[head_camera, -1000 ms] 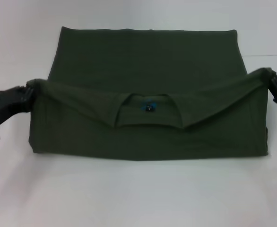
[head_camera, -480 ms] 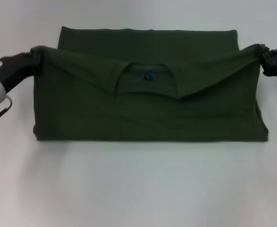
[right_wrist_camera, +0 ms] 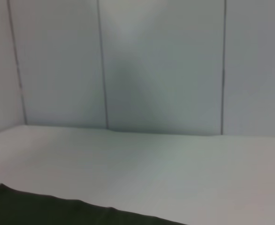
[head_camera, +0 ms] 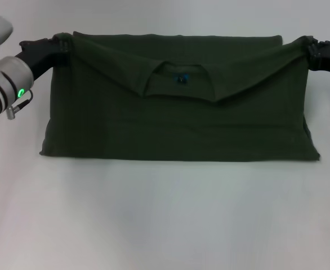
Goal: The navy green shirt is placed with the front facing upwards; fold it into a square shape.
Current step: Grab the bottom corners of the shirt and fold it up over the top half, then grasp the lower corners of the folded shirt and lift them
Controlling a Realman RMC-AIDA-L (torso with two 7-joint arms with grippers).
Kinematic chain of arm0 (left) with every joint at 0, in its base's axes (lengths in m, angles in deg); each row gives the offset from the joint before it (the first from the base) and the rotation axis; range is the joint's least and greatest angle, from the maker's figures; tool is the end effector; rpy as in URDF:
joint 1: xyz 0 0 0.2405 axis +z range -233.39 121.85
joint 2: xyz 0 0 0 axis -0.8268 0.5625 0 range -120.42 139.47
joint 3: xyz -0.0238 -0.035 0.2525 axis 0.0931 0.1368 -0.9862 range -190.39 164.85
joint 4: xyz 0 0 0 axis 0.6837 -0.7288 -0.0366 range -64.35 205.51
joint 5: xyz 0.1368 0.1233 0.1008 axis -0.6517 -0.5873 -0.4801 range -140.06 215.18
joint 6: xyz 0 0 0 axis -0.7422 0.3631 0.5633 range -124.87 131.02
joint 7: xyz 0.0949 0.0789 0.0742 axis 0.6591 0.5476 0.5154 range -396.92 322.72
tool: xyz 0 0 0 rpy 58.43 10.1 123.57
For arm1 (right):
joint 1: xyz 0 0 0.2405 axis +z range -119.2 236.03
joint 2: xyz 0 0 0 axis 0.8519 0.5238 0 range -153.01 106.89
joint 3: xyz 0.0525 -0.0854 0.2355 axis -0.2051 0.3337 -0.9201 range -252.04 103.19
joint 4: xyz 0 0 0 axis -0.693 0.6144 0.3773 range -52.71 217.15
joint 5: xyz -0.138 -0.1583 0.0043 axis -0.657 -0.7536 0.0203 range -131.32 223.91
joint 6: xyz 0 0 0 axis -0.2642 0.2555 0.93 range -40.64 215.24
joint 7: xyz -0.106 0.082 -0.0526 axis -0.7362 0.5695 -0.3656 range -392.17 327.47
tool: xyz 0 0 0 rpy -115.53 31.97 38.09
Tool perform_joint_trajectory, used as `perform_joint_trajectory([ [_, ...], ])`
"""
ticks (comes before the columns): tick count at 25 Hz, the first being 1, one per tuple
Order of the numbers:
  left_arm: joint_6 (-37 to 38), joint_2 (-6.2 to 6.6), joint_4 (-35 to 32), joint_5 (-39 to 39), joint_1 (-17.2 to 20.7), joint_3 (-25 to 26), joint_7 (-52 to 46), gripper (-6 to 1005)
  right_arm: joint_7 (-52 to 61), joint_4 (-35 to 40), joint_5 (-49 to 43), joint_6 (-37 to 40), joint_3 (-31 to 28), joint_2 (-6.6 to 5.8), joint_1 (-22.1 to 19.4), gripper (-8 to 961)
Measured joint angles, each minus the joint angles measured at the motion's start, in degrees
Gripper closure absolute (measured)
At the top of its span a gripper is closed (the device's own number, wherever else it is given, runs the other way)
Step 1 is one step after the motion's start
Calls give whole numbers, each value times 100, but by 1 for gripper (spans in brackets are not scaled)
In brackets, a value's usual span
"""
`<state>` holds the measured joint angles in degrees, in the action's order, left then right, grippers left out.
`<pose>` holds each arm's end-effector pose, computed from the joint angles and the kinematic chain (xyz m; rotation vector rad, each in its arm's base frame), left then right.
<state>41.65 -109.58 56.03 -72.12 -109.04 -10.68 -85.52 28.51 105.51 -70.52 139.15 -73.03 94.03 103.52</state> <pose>-0.2506 0.4740 0.0083 -1.8724 -0.7025 -0.5284 0.2954 0.4421 0.0511 -1.9129 0.7065 0.5674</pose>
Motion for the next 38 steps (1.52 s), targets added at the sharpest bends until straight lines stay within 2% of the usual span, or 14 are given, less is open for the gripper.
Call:
perform_joint_trajectory([
  [8,-638,4,156,144,-205,1,230,836,4,-195,1,-796,292,-54,187,846],
  [11,-753,-17,159,164,-211,1,264,833,-3,-220,17,-1114,442,4,228,838],
  [17,-837,-88,195,179,-224,-12,380,828,-68,-150,151,-1602,610,210,271,822],
  [21,-792,-99,202,192,-242,-15,501,825,-72,-147,216,-1658,658,240,263,811],
  [24,-788,-101,205,205,-252,-3,503,708,-72,-146,302,-1667,678,242,217,576],
  [30,-788,-98,153,609,-238,21,446,444,-20,-133,444,-1583,691,245,120,326],
  [35,-792,-40,143,777,-152,-141,-129,241,26,-99,451,-856,804,245,-83,148],
  [37,-683,-12,113,764,-47,-519,-556,163,94,4,453,-281,815,245,-245,149],
  [38,-548,3,51,760,40,-857,-940,155,128,56,452,-33,822,245,-328,150],
])
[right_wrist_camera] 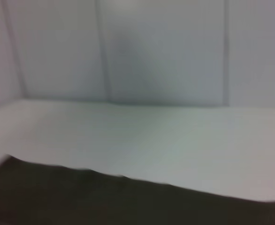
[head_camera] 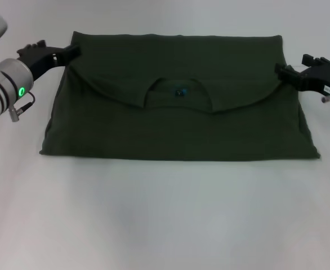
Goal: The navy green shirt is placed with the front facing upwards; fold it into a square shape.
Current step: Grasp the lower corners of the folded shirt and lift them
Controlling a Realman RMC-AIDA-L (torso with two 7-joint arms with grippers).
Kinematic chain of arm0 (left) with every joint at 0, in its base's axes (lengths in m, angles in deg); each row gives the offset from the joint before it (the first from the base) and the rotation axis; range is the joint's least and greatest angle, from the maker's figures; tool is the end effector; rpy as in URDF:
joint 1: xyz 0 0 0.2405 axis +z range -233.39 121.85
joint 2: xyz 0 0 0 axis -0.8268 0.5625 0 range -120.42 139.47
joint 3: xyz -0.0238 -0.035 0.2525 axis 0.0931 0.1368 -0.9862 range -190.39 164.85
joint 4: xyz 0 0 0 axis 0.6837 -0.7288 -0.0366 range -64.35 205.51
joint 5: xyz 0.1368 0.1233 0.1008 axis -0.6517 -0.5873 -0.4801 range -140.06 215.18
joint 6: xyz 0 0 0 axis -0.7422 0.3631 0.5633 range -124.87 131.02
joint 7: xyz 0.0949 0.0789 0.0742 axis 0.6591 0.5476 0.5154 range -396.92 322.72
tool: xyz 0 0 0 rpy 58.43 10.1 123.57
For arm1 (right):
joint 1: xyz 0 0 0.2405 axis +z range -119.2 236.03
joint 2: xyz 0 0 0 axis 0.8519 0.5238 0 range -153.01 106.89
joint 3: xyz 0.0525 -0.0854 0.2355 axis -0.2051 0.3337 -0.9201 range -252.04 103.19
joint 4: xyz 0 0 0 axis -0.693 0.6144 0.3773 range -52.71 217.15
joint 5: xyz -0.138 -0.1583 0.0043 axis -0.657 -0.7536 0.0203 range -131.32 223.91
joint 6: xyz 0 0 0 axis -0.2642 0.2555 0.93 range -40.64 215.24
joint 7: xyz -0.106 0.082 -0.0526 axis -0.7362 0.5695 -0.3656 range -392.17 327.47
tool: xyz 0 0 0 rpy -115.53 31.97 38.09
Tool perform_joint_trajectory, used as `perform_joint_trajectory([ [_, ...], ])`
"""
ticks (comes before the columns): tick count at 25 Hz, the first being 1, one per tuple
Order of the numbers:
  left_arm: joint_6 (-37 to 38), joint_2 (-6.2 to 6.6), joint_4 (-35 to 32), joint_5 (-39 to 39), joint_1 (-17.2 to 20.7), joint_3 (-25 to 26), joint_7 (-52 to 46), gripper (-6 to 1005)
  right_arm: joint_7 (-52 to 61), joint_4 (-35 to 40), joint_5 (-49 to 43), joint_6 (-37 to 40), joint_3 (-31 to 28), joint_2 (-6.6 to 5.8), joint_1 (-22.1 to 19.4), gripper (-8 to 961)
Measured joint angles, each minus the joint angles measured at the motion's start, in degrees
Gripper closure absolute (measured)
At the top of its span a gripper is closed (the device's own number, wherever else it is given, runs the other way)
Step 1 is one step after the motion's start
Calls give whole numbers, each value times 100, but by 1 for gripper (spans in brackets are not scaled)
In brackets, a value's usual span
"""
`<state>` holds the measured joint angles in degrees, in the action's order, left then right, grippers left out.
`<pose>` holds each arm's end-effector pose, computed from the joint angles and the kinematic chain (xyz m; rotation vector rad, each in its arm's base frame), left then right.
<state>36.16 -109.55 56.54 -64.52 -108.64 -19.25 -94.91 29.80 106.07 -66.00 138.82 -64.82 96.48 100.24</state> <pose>-0.2558 0.4765 0.0065 -1.7985 -0.8872 -0.5659 0.3005 0.4252 0.0260 -1.9611 0.7473 0.5573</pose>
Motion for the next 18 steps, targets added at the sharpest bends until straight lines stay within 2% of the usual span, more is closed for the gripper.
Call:
perform_joint_trajectory([
  [5,1217,26,-889,-3,792,-1766,-2091,124,218,450,-36,1963,133,-12,-601,152],
  [8,2037,24,-1513,-8,1306,-2302,-2824,124,280,800,-38,3094,501,-11,-947,154],
  [11,2608,-8,-1954,-14,1700,-2485,-3134,123,342,1120,-95,4109,982,2,-1234,155],
  [13,2733,-60,-2161,-35,1875,-2512,-3210,123,344,1352,-128,4729,1523,25,-1455,155],
  [18,2755,-168,-2429,-457,2080,-2560,-3455,127,346,1533,-118,5256,2338,70,-1812,152],
])
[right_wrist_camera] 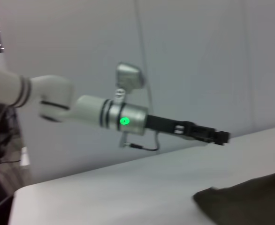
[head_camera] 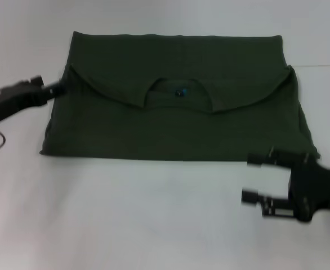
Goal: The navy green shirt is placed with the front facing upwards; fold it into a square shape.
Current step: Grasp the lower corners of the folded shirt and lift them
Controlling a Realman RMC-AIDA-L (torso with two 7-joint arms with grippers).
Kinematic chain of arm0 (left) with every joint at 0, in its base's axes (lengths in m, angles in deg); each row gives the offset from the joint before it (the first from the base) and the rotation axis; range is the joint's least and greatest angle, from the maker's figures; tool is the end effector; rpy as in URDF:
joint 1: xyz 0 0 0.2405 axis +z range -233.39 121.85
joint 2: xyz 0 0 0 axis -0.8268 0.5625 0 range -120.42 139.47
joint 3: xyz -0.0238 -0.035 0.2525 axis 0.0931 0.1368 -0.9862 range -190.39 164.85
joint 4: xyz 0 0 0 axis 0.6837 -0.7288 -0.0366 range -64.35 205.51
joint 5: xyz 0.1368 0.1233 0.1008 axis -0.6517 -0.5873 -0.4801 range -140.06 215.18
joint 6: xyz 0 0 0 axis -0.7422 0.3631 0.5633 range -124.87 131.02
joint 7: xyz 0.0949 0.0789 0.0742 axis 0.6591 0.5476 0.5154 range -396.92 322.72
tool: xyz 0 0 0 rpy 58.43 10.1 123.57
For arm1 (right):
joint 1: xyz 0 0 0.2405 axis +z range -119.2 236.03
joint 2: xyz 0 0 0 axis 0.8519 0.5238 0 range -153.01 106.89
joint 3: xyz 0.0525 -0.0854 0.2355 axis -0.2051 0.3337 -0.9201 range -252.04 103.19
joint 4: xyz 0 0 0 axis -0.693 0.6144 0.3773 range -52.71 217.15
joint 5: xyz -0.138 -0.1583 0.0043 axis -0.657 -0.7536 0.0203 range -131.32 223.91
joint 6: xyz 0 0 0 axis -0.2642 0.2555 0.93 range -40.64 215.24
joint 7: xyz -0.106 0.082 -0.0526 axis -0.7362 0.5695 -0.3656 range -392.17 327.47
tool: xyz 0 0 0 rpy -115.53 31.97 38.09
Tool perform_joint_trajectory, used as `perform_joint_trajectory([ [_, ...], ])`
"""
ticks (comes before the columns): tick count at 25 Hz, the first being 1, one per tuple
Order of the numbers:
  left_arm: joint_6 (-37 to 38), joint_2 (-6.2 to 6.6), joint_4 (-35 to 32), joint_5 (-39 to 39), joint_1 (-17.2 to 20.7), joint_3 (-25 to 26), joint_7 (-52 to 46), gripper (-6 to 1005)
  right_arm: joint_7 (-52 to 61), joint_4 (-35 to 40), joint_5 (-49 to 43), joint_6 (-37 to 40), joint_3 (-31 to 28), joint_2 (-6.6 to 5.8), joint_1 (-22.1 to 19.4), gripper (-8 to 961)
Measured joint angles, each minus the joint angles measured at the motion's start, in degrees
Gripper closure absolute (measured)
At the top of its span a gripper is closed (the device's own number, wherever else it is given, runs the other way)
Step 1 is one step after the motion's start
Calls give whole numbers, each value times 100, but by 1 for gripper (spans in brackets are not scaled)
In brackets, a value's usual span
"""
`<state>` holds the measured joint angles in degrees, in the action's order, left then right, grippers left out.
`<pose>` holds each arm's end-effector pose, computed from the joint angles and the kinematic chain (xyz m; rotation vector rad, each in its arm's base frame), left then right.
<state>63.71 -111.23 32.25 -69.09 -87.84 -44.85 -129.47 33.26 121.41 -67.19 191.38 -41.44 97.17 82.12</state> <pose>-0.2936 0.3955 0.0369 -2.0508 -1.0146 -0.7289 0.2736 0.2776 0.0143 -2.7295 0.3711 0.9170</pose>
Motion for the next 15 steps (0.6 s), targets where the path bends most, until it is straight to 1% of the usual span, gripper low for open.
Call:
perform_joint_trajectory([
  [5,22,-89,-399,-782,134,-83,-630,127,-13,2,-10,46,479,0,-134,149],
  [11,113,-239,-1039,-1606,335,-349,-1281,128,-16,-30,-5,-96,683,0,-107,150],
  [15,237,-248,-1192,-1936,398,-421,-1453,128,-16,-36,6,-187,824,3,-87,149],
])
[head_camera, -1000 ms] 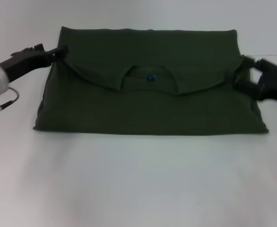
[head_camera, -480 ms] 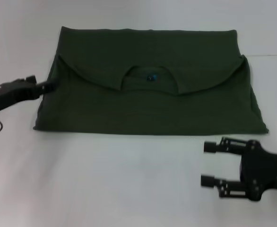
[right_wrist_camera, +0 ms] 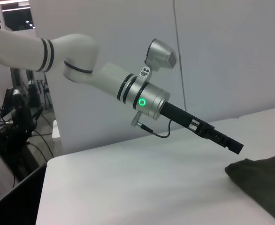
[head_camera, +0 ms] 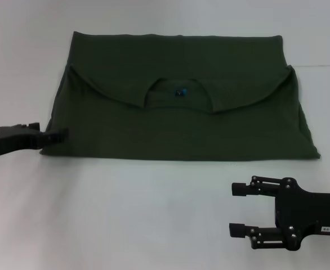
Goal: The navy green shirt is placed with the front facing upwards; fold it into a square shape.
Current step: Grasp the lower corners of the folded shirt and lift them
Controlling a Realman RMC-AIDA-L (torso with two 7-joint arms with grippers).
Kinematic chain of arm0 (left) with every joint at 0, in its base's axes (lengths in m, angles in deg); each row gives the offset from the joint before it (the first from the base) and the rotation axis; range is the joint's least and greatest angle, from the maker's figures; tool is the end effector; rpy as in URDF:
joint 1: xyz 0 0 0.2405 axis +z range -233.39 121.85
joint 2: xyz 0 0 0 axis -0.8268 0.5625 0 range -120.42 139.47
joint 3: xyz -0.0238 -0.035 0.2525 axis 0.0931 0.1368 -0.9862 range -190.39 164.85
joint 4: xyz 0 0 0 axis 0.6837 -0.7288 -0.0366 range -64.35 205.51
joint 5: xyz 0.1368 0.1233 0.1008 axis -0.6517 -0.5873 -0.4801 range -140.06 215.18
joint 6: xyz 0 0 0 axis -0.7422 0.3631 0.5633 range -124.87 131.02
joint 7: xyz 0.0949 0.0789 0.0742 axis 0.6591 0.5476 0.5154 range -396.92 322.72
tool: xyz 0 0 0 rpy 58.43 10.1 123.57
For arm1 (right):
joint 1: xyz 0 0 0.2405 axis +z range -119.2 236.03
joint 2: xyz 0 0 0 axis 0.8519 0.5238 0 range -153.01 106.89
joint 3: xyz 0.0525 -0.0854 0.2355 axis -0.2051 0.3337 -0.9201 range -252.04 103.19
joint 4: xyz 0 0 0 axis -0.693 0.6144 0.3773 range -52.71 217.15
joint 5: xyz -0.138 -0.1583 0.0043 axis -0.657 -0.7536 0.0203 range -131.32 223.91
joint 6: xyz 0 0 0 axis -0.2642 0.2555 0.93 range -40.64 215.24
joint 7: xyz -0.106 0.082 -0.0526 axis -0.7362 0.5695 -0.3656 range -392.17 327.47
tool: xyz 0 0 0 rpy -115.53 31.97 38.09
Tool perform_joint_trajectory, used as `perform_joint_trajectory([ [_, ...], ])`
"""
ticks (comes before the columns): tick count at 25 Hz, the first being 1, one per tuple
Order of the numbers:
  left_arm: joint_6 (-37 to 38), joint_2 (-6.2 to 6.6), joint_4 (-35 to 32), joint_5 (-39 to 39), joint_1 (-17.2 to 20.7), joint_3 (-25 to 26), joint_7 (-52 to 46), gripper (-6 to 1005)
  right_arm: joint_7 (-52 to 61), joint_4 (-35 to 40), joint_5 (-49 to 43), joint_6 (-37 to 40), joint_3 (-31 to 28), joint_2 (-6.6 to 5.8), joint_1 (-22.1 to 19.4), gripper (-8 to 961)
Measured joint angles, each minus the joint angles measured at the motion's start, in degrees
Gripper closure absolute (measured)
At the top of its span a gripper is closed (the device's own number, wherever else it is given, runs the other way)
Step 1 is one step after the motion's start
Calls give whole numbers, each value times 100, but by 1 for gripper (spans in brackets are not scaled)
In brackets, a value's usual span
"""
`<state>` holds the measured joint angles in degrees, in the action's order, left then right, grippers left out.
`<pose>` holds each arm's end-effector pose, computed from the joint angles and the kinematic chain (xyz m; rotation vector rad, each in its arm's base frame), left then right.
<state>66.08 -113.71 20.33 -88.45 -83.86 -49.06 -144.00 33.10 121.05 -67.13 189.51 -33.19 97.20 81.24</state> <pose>-0.3107 0.3703 0.0307 -2.1489 -1.1225 -0.4044 0.2723 0.2694 -0.0053 -2.8545 0.3624 0.8410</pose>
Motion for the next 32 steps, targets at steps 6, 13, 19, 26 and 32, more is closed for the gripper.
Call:
perform_joint_trajectory([
  [6,-208,1,82,-453,-122,-77,-232,129,-18,0,14,-49,57,7,23,148],
  [13,-579,1,307,-590,-224,-124,-287,129,24,-6,21,-57,85,7,32,153],
  [19,-662,19,447,-596,-255,-124,-312,147,42,13,23,-58,89,7,42,159],
  [26,-686,52,667,-608,-324,-122,-314,185,47,42,23,-56,96,6,69,160],
  [32,-858,59,783,-613,-367,-123,-296,218,54,46,23,-56,91,0,90,160],
])
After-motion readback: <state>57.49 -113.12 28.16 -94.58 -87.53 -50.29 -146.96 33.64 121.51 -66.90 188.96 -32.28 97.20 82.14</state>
